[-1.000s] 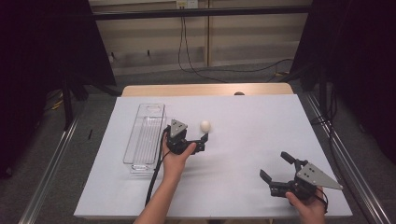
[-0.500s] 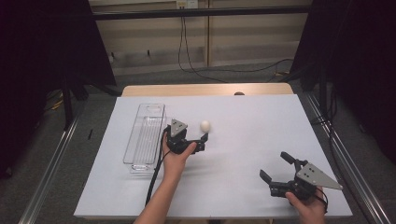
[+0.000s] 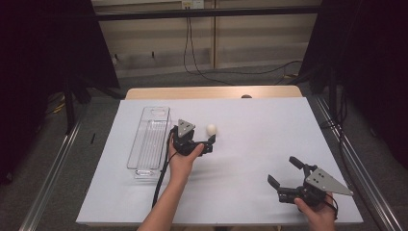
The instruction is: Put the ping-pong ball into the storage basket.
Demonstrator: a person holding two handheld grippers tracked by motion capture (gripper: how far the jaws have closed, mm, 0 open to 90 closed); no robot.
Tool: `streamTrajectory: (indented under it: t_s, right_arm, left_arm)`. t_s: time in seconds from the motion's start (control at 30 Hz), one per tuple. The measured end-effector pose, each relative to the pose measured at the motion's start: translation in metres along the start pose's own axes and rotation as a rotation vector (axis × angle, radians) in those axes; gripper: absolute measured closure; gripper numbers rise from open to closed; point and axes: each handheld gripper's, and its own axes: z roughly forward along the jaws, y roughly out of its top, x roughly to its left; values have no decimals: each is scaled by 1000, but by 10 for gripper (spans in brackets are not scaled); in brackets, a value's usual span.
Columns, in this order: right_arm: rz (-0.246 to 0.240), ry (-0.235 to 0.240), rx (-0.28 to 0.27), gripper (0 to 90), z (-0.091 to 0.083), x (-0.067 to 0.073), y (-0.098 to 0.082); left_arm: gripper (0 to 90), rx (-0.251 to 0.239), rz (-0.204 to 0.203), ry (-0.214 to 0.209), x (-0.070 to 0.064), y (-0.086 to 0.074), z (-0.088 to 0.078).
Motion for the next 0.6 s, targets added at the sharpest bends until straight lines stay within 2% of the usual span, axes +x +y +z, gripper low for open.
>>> streamTrajectory:
  t_s: [0.23, 0.27, 0.6]
  right_arm:
    - [-2, 1, -2, 18, 0, 0, 0]
    - [-2, 1, -2, 18, 0, 0, 0]
    - [-3, 2, -1, 18, 0, 0, 0]
  left_arm:
    - [32, 23, -2, 3, 1, -1, 4]
    - [33, 17, -13, 4, 1, -1, 4]
    - [32, 44, -2, 10, 1, 5, 7]
